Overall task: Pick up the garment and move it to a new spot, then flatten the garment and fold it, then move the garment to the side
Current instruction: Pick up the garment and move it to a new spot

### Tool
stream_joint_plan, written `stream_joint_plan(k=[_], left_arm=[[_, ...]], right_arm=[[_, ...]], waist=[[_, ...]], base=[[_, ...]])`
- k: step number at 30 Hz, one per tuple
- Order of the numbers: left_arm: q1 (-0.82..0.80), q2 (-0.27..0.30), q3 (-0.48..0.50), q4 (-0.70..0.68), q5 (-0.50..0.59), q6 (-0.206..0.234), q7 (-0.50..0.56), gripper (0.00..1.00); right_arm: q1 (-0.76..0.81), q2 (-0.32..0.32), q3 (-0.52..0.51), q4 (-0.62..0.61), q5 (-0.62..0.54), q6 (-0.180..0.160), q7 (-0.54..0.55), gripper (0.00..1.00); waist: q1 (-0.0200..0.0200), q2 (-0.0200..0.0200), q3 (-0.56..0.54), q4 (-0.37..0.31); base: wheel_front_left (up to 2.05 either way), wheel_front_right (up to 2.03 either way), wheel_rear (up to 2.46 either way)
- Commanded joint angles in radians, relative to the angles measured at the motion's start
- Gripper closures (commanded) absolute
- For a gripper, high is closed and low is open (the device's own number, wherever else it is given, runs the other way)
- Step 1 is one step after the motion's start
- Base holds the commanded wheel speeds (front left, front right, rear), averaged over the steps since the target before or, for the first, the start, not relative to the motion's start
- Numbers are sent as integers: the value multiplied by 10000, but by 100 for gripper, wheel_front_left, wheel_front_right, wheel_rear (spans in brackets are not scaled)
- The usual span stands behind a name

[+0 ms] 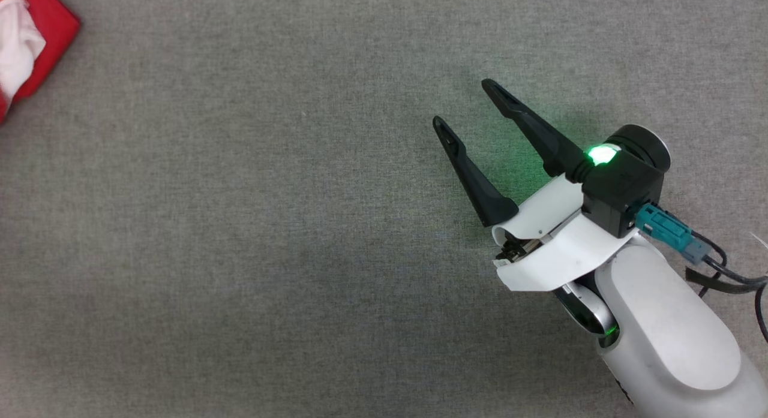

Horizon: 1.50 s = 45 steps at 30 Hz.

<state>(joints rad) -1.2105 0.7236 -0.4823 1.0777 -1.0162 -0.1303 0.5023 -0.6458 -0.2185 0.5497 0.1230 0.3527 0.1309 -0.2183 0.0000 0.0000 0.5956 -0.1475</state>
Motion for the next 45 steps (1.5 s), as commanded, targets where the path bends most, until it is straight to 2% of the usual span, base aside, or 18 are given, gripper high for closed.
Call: stream_joint_plan(k=[1,4,9,15,20,29,37,45], left_arm=[[1217,-1300,-573,283,-72,-4,506,100],[1344,-1231,-578,28,-282,-22,155,100],[1143,-773,-558,-484,-522,-26,-928,100],[712,-285,-970,-1141,-133,-18,-2820,100],[504,-488,-1475,-1869,-367,-12,-3657,100],[244,-902,-3348,-4930,-1064,-11,-3163,100],[64,-1307,-5303,-7574,-1516,-11,-2359,100],[294,-1854,-6471,-8930,-2228,-11,-1784,100]], right_arm=[[18,0,-62,-84,-46,-3,40,0],[34,29,-90,-127,-30,-3,63,0],[177,86,-132,21,101,-3,45,0],[505,131,-373,401,395,-3,-125,0],[971,206,-805,756,503,-3,-282,0],[2052,342,-2528,921,777,-3,-447,0],[2884,455,-4441,557,608,-3,-471,0],[3266,739,-5514,86,449,-1,-476,0]], waist=[[0,0,-21,6],[0,0,-183,63],[0,0,-622,186],[0,0,-1507,378],[0,0,-2344,432],[0,0,-3127,227],[0,0,-3117,-297],[0,0,-2904,-895]], base=[[0,0,0],[0,0,0],[0,0,0],[0,0,0],[0,0,0],[0,0,0],[0,0,0],[0,0,0]])
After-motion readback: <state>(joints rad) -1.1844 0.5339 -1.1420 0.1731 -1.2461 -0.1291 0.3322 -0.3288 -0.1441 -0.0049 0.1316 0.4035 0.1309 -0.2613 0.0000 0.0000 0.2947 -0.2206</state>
